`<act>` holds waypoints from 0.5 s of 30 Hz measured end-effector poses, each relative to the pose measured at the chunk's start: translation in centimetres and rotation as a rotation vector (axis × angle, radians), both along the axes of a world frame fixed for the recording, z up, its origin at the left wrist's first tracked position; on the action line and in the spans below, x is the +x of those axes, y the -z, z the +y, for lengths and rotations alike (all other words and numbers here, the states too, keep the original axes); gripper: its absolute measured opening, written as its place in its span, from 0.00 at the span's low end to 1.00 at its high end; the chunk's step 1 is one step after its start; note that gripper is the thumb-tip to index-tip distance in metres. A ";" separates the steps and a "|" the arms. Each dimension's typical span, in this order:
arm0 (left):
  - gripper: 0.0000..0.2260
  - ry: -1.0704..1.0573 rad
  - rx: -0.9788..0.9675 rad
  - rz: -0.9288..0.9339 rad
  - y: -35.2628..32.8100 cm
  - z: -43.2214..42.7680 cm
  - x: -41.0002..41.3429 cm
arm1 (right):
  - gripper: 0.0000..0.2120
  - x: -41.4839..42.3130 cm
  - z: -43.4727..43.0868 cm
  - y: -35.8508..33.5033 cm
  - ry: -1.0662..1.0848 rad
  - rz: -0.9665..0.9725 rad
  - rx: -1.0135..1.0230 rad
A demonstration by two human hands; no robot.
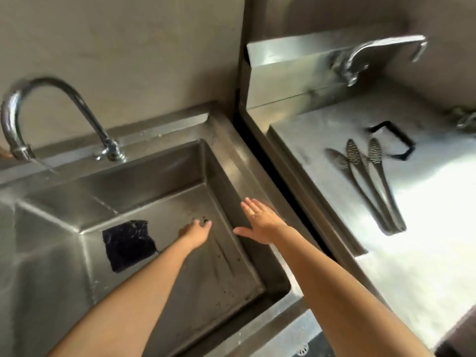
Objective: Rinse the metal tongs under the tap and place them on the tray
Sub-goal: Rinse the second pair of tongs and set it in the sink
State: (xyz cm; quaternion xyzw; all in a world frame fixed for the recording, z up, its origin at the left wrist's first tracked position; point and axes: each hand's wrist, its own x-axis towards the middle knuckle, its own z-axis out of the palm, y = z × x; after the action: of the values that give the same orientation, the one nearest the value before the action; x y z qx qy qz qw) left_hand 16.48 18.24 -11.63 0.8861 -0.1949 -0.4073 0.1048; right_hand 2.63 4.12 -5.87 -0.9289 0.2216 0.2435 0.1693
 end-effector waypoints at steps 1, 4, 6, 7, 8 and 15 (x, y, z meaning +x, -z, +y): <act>0.26 0.029 -0.013 -0.019 -1.6 -0.6 0.1 | 0.40 -0.6 -0.3 -1.3 -0.002 0.013 0.002; 0.25 0.082 -0.069 -0.054 -6.1 -3.0 -1.1 | 0.35 -2.6 -1.5 -5.6 0.035 -0.046 0.028; 0.25 0.105 -0.131 -0.048 -8.9 -4.9 -2.7 | 0.32 -4.5 -2.8 -8.8 0.068 -0.112 0.061; 0.25 0.130 -0.161 -0.060 -10.2 -6.0 -3.6 | 0.31 -5.5 -3.5 -10.3 0.076 -0.126 0.058; 0.26 0.166 -0.185 -0.088 -11.5 -7.0 -4.6 | 0.30 -6.6 -4.4 -11.6 0.085 -0.134 0.044; 0.27 0.489 -0.402 -0.167 -17.3 -13.1 -13.7 | 0.20 -14.9 -9.5 -14.9 0.390 -0.350 -0.323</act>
State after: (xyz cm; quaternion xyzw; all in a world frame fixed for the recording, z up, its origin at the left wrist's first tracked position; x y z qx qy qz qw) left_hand 2.80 5.14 5.68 0.8050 -0.4863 -0.2997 0.1604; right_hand -12.26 -5.38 9.07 -0.9116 0.3991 0.0041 0.0985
